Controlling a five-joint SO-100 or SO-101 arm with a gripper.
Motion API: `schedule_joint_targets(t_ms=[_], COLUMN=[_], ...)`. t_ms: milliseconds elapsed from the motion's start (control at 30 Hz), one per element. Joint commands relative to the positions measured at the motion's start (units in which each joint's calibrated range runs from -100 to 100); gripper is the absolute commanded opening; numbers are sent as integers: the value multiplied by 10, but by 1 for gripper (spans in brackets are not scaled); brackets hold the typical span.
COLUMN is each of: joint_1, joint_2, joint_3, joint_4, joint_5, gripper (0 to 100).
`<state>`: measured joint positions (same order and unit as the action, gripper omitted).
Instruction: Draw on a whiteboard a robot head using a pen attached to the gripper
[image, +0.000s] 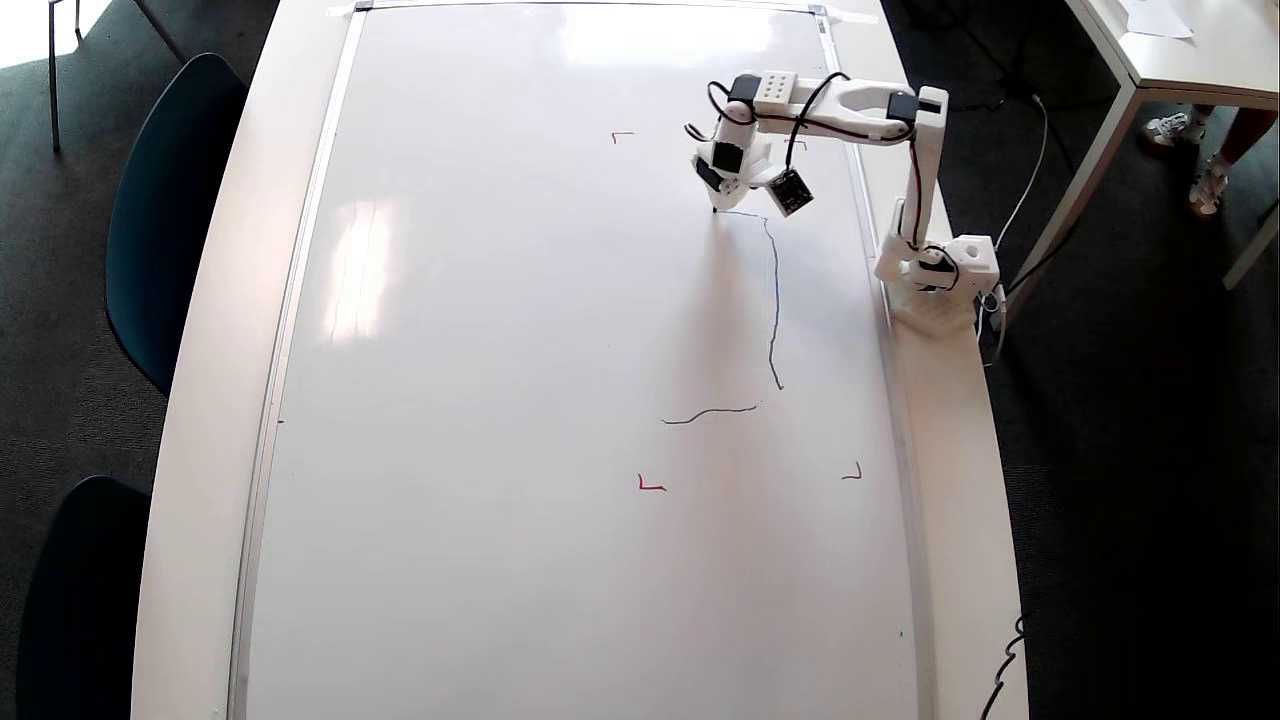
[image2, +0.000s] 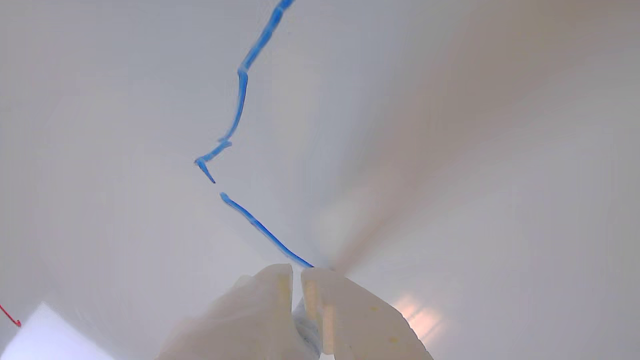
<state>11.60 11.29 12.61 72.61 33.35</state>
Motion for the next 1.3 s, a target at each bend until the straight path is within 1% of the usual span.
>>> schedule_joint_targets(t_ms=[0, 133, 333, 500, 600, 633, 733, 933, 1133, 1267], joint_1=[-24, -30, -42, -55, -71, -89, -119, -215, -289, -332], joint_2=[59, 98, 168, 177, 177, 177, 177, 184, 189, 224], joint_3=[-84, -145, -262, -261, -262, -262, -261, -263, -267, -290], joint_4=[-2, 0, 6, 7, 7, 7, 19, 30, 21, 21], joint_5=[-1, -1, -25, -29, -59, -73, -91, -150, -192, -218], gripper=[1, 1, 1, 1, 1, 1, 1, 1, 1, 1])
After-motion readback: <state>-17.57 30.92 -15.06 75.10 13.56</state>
